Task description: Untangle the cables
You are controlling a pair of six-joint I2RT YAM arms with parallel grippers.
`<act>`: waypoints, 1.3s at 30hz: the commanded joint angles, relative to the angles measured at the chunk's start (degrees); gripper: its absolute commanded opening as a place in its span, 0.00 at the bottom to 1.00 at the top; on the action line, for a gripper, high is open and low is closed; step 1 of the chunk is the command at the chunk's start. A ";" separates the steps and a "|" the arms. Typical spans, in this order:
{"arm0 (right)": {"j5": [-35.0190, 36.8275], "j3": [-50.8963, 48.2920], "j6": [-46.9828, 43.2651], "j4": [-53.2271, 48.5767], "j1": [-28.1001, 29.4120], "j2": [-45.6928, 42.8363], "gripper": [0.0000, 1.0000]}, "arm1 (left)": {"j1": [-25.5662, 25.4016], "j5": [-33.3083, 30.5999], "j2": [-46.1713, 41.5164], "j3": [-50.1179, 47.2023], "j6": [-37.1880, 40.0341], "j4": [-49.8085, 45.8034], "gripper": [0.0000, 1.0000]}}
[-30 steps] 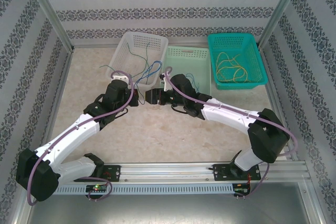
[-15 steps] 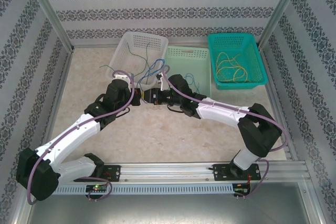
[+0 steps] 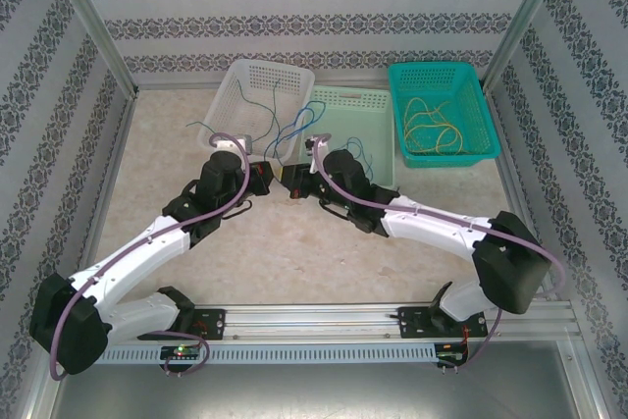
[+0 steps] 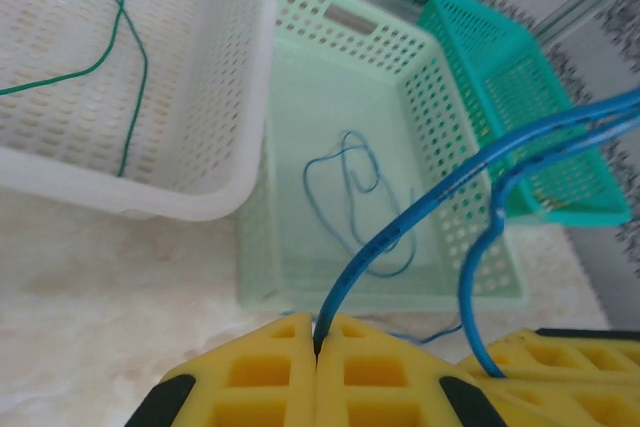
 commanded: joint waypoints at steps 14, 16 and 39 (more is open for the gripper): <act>24.81 -14.61 17.44 34.84 2.76 -4.01 0.00 | -2.49 -7.23 2.55 -2.41 -12.32 28.27 0.00; 26.27 -15.67 20.10 37.08 2.77 -3.92 0.00 | -2.90 -8.69 2.72 -3.69 -13.36 31.18 0.00; 13.06 -15.00 18.67 28.10 1.47 -3.53 0.00 | -5.27 -13.97 1.61 -4.82 -12.29 31.52 0.00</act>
